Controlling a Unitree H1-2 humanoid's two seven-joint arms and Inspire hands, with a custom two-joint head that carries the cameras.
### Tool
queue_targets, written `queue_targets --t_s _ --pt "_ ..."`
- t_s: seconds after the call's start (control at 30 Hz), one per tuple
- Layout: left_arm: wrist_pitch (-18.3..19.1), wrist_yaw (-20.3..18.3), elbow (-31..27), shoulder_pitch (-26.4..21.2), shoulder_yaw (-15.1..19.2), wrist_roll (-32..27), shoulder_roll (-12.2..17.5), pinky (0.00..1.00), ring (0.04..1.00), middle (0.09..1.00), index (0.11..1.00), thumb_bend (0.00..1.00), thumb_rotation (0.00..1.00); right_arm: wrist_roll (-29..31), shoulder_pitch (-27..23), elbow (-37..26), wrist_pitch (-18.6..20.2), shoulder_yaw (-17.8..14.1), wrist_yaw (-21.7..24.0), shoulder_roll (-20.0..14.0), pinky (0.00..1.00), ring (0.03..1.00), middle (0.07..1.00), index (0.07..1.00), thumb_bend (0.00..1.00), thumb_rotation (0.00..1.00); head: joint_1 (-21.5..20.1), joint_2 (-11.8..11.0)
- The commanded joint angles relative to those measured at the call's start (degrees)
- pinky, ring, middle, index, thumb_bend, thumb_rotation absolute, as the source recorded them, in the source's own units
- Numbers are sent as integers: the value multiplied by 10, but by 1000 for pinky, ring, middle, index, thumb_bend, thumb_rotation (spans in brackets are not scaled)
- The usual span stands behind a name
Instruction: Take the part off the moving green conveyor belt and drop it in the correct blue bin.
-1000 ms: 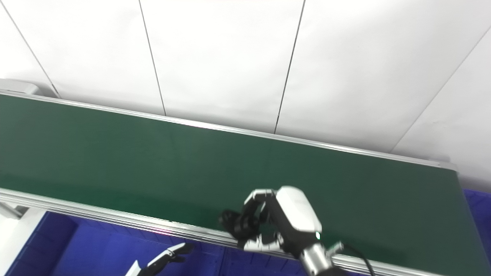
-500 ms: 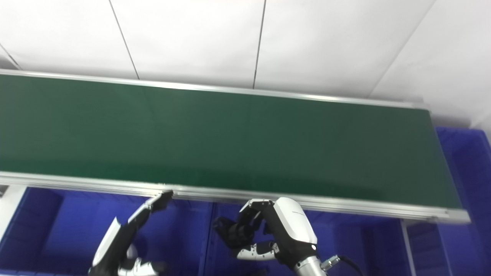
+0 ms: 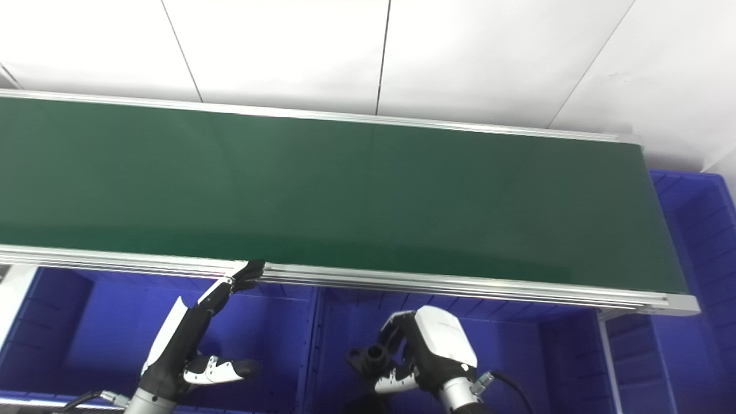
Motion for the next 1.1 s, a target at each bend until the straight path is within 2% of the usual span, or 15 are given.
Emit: queue_targets --t_s 0.0,0.07,0.13,0.2,0.23,0.33,0.43,0.47,0.57,0.6,0.73,0.83,1.07 --pt "-15 -5 -6 6 5 0 2 809 858 895 877 763 697 -21 -10 -6 31 7 33 0 560 665 739 717 554 192 0 -2" --pt "-15 -10 -3 6 8 0 -2 809 859 893 878 767 701 -26 -13 -6 43 10 49 2 755 848 881 848 591 429 -1 -5" --pt "-15 -13 -2 7 10 -1 -4 813 861 892 876 771 699 -27 -13 -12 49 10 52 5 886 941 936 910 630 568 -1 -5" --pt "-15 -14 -1 6 10 0 -4 814 860 891 875 774 703 -19 -5 -23 47 7 42 9 977 990 982 952 687 636 0 -9" --pt "-15 -14 0 7 10 1 -4 816 861 891 876 775 704 -13 2 -31 42 5 32 11 989 995 991 966 714 656 1 -11" --pt "-15 -14 0 8 8 6 -2 814 862 892 878 775 710 15 27 -56 27 -3 -1 19 999 1000 999 994 766 676 3 -14" --pt "-15 -17 -2 12 11 6 -1 813 862 891 877 775 714 71 46 -73 -9 -13 -48 26 1000 1000 1000 1000 777 643 4 -15" --pt "-15 -17 -3 12 12 7 0 814 863 890 876 776 714 109 60 -81 -34 -20 -72 33 995 1000 1000 1000 790 724 4 -15" --pt "-15 -17 -1 12 13 11 3 819 869 891 880 784 732 195 96 -76 -133 -24 -153 47 873 970 1000 1000 778 690 5 -18" --pt "-15 -17 -1 12 13 11 3 819 869 891 880 784 732 213 105 -69 -157 -21 -170 51 869 968 1000 1000 778 691 5 -18" --pt "-15 -12 2 9 11 9 6 822 869 892 879 780 721 251 133 -49 -204 -3 -198 61 848 949 997 1000 858 755 2 -22" --pt "-15 -9 6 8 9 10 8 822 868 891 880 782 724 256 141 -17 -252 13 -224 62 850 940 996 1000 884 750 2 -24" --pt "-15 -9 4 13 10 7 11 823 868 892 882 782 722 276 137 -1 -253 15 -224 57 855 937 991 1000 903 688 1 -28"
